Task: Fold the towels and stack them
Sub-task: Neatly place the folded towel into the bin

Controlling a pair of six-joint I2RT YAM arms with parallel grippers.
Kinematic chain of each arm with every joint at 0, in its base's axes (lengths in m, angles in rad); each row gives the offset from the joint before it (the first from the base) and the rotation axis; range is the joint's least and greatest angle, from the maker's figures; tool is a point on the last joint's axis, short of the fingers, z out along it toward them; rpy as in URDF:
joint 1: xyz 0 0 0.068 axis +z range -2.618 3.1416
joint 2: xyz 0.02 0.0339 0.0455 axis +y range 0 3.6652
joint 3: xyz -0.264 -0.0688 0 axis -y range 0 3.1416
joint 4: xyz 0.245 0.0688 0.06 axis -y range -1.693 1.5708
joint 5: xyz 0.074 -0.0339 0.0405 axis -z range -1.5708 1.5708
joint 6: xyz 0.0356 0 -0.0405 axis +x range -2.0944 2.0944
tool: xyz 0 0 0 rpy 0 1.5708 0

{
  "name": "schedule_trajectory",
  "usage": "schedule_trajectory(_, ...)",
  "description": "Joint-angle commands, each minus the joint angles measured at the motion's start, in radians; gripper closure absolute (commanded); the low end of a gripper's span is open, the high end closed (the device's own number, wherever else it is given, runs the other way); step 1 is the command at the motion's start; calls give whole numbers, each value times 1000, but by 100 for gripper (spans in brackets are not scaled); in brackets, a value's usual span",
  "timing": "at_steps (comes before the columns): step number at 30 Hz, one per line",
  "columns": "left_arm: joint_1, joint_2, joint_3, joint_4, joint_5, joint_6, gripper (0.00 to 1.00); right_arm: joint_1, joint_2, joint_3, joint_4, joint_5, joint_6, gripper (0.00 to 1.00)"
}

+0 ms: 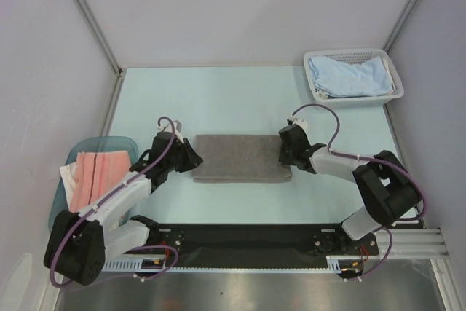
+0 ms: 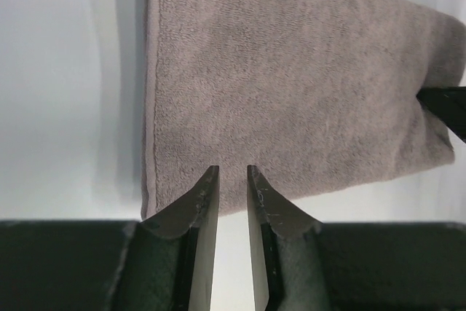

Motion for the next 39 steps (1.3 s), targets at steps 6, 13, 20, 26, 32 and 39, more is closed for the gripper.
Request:
schedule_trajectory(6,-12,-172,190,-158,72,57,76,37,5,153,-294,242,-103,100)
schedule_trajectory(13,-11,-185,314,-286,82,178,79,24,86,435,-328,417,-351,100)
schedule_trajectory(20,-11,-208,339,-385,75,291,80,-74,354,762,-318,538,-556,100)
schedule_trajectory(26,-11,-225,353,-435,30,371,80,-164,517,1041,-359,579,-674,100)
schedule_trajectory(32,-11,-228,339,-442,-11,396,80,-230,638,1319,-462,625,-743,100)
schedule_trajectory(39,-11,-231,314,-439,-3,397,80,-292,698,1558,-535,633,-807,100)
